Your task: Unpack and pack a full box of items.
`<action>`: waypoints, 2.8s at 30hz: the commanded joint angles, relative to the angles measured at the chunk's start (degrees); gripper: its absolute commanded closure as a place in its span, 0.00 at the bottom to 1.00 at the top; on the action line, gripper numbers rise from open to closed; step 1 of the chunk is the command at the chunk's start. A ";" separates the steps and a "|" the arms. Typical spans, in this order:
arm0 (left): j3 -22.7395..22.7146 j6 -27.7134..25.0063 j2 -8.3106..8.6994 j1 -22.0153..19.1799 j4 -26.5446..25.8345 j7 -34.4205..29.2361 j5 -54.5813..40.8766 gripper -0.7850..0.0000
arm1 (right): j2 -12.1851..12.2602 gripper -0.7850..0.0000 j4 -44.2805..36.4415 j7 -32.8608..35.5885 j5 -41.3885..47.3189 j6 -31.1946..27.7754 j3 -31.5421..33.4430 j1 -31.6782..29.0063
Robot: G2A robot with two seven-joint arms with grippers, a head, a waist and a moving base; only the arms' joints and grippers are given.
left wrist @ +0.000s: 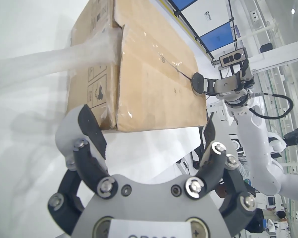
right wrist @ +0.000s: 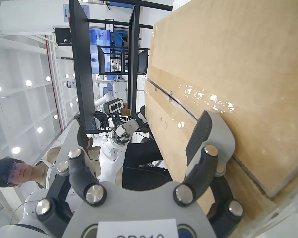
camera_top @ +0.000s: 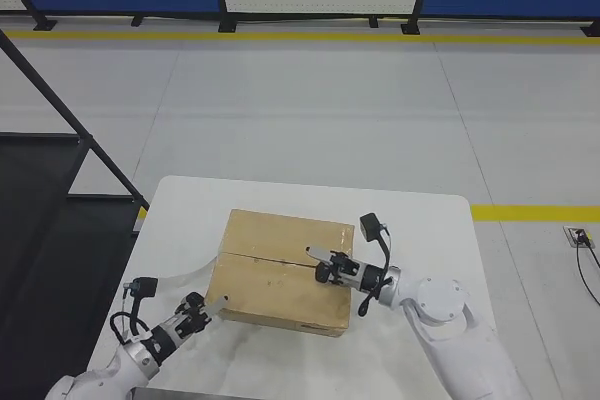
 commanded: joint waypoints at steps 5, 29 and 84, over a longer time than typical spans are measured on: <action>-0.86 6.41 -0.49 -1.47 3.52 3.19 -6.57 0.00 | 0.18 0.00 0.93 -0.85 0.33 -0.53 0.54 0.56; 6.90 16.84 -3.07 -17.45 21.94 3.60 -28.27 0.00 | 0.58 0.00 2.37 -1.25 -0.02 -0.07 -0.41 2.54; 4.22 3.38 -4.63 -14.34 2.24 18.46 -7.01 0.00 | 1.52 0.00 4.45 -0.44 1.75 -1.70 -1.68 3.18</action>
